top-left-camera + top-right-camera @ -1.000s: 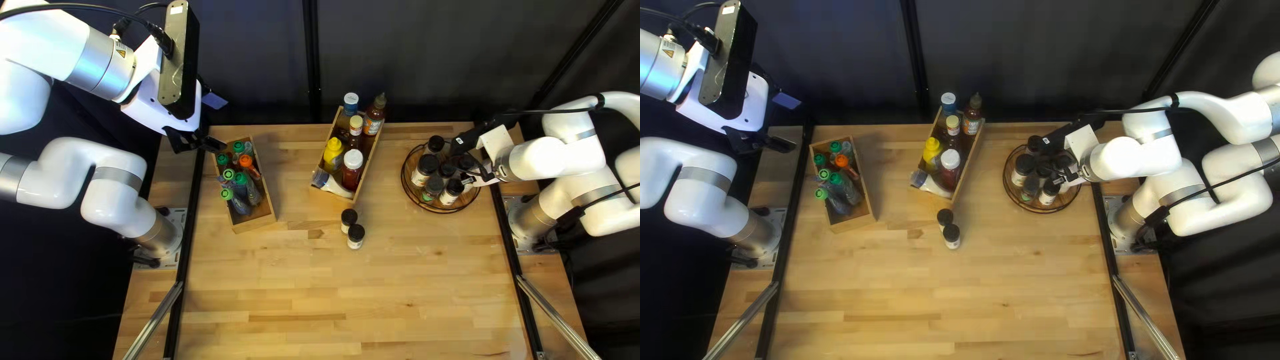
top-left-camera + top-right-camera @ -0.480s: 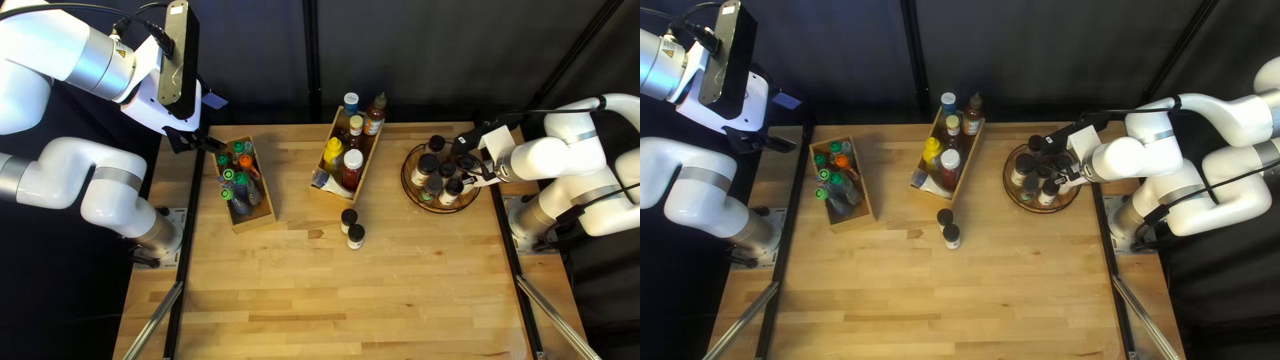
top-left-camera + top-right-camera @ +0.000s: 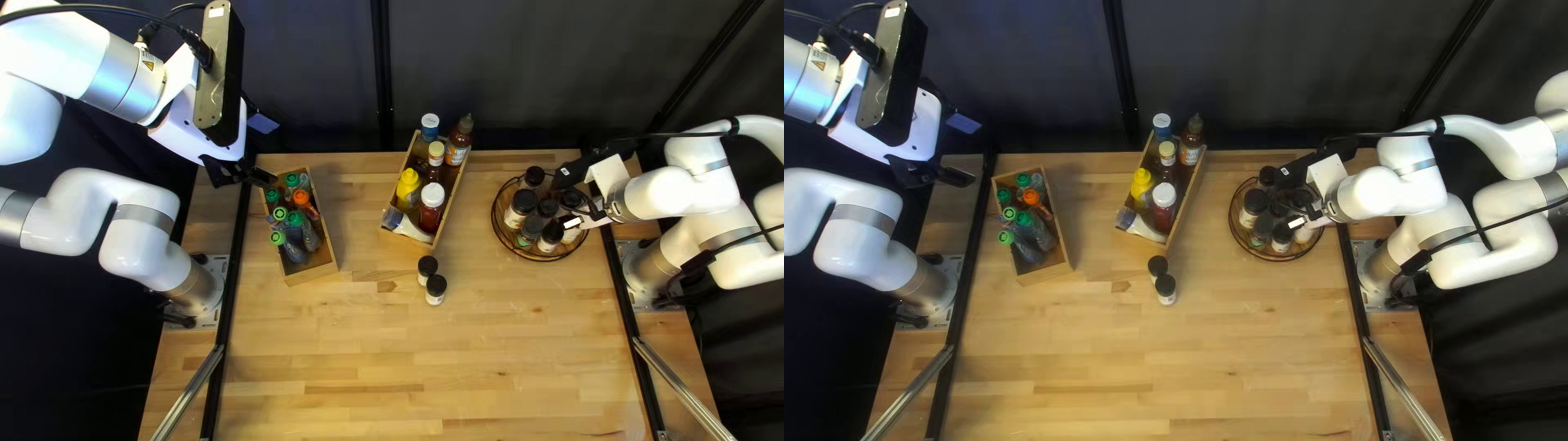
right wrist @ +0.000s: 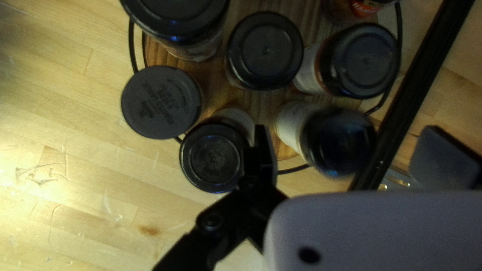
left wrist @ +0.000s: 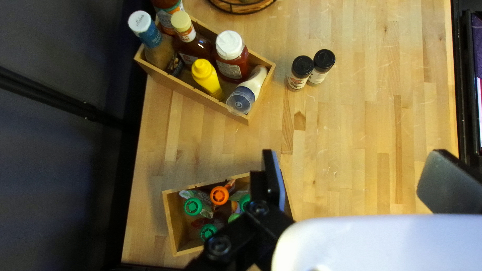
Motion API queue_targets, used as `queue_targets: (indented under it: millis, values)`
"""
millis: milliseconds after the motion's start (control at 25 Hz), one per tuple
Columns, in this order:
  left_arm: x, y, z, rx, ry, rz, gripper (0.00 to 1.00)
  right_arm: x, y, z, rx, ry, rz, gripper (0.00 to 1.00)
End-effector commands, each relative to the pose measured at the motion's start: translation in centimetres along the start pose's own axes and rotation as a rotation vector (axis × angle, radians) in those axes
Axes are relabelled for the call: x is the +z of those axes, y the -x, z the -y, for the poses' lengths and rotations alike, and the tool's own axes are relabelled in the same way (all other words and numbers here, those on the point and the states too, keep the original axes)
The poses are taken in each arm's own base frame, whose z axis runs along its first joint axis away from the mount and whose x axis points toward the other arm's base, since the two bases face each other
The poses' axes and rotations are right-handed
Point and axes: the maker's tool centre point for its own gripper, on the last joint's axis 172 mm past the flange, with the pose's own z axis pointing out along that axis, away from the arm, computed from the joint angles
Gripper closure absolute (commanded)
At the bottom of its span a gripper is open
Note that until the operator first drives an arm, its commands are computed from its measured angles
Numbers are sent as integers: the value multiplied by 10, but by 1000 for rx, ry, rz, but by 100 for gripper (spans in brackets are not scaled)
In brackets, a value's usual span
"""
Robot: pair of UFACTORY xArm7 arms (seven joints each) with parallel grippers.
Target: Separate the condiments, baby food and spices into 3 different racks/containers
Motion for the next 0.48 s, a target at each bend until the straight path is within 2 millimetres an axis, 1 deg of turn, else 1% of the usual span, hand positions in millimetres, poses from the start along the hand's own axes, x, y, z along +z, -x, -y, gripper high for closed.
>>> queue_targets:
  millis: [40,120,160,240,280,320,440,480]
  values:
    - [0,0,0,0,0,0,0,-7,-2,2,-9,-1,-6,18]
    - [0,0,0,0,0,0,0,-11,-4,4,-15,-3,-8,17]
    - [0,0,0,0,0,0,0,-13,-4,4,-18,-4,-9,15]
    - [0,0,0,0,0,0,0,-19,-6,10,-31,-9,-9,3]
    - [0,0,0,0,0,0,0,-21,-6,14,-38,-12,-9,0]
    - [0,0,0,0,0,0,0,-25,-6,22,-57,-24,-6,0]
    - [0,0,0,0,0,0,0,-35,-3,58,-129,-89,8,0]
    - [0,0,0,0,0,0,0,-38,-3,67,-149,-109,12,0]
